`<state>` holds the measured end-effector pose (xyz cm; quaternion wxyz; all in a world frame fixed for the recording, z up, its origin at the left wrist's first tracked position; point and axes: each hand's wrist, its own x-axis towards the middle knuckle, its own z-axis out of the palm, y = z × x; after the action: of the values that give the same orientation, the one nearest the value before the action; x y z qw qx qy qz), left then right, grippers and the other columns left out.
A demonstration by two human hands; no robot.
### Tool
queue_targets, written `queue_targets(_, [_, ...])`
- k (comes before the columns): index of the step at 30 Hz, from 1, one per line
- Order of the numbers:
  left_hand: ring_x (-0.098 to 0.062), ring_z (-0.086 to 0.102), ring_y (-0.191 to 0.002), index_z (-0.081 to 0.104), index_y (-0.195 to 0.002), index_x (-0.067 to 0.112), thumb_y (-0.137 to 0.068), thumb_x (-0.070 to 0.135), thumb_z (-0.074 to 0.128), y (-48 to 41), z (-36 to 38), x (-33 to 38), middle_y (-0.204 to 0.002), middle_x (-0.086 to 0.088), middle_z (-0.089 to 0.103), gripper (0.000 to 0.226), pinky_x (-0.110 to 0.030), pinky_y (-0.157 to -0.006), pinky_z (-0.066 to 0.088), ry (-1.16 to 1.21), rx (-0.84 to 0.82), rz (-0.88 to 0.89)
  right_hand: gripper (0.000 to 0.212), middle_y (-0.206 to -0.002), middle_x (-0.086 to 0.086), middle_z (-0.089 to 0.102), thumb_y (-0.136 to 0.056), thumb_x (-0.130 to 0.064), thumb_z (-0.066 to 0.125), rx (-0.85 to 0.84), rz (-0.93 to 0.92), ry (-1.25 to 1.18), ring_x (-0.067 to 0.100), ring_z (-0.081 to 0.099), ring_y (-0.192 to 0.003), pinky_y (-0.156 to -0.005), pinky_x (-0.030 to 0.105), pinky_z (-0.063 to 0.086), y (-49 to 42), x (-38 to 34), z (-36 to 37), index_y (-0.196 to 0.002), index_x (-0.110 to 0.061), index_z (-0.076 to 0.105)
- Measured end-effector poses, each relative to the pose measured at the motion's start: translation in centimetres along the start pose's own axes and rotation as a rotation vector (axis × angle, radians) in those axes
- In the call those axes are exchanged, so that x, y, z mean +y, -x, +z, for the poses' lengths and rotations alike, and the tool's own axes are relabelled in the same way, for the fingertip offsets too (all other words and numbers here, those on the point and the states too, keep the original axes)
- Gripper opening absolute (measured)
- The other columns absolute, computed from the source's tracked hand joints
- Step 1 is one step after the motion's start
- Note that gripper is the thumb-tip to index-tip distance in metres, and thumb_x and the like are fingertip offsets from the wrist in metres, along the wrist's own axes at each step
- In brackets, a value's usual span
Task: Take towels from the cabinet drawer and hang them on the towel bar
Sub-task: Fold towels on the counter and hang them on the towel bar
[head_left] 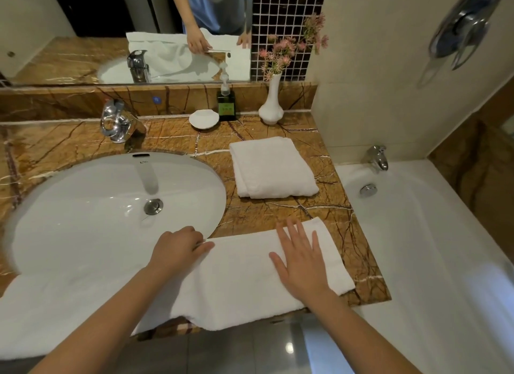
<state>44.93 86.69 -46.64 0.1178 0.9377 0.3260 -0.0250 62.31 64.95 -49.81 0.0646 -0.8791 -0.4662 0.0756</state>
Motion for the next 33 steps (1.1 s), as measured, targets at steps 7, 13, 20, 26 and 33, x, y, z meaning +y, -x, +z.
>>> queue_targets(7, [-0.024, 0.048, -0.057, 0.041, -0.060, 0.018, -0.093, 0.045, 0.042, -0.4, 0.2, -0.1, -0.060, 0.000, 0.050, 0.043, -0.030, -0.059, 0.023, -0.075, 0.054, -0.023, 0.067, -0.159, 0.001, -0.019, -0.087, -0.065, -0.010, -0.057, -0.004, 0.090, 0.020, -0.020, -0.146, -0.118, 0.047, -0.011, -0.3, 0.2, -0.9, -0.147, -0.037, -0.020])
queue_targets(13, [-0.022, 0.051, -0.059, 0.044, -0.061, 0.018, -0.093, 0.049, 0.043, 0.1, 0.2, -1.0, -0.063, -0.001, 0.052, 0.044, -0.030, -0.055, 0.023, -0.023, 0.039, -0.015, 0.065, -0.159, -0.006, -0.016, -0.090, -0.064, -0.005, -0.042, -0.003, 0.036, 0.018, -0.019, -0.147, -0.118, 0.046, -0.013, 2.2, -1.4, -0.5, -0.149, -0.039, -0.014])
queue_targets(20, [-0.019, 0.049, -0.059, 0.036, -0.056, 0.016, -0.085, 0.055, 0.045, 0.9, -0.7, -3.0, -0.060, -0.002, 0.046, 0.049, -0.030, -0.053, 0.031, 0.247, -0.131, -0.063, 0.065, -0.158, -0.009, -0.015, -0.088, -0.064, -0.002, -0.049, 0.049, 0.057, 0.015, -0.019, -0.145, -0.117, 0.044, -0.015, 2.6, -0.7, -0.2, -0.148, -0.040, -0.013])
queue_targets(26, [-0.020, 0.055, -0.078, 0.059, -0.069, 0.013, -0.068, 0.038, 0.054, 2.8, -2.6, -7.4, -0.084, -0.008, 0.060, 0.025, -0.035, -0.076, 0.044, 0.542, -0.321, -0.112, 0.061, -0.160, -0.006, -0.012, -0.095, -0.060, 0.009, -0.060, 0.065, 0.071, 0.014, -0.021, -0.144, -0.118, 0.045, -0.011, 2.7, -0.8, -0.4, -0.148, -0.039, -0.012])
queue_targets(33, [-0.016, 0.056, -0.093, 0.064, -0.086, 0.007, -0.084, 0.019, 0.066, 3.6, -2.8, -8.3, -0.099, -0.004, 0.062, 0.012, -0.015, -0.075, 0.038, 0.536, -0.286, -0.009, 0.058, -0.161, -0.005, -0.009, -0.099, -0.048, 0.013, -0.014, 0.027, -0.014, 0.010, -0.023, -0.143, -0.116, 0.044, -0.018, 1.9, -8.5, -1.0, -0.153, -0.035, -0.003])
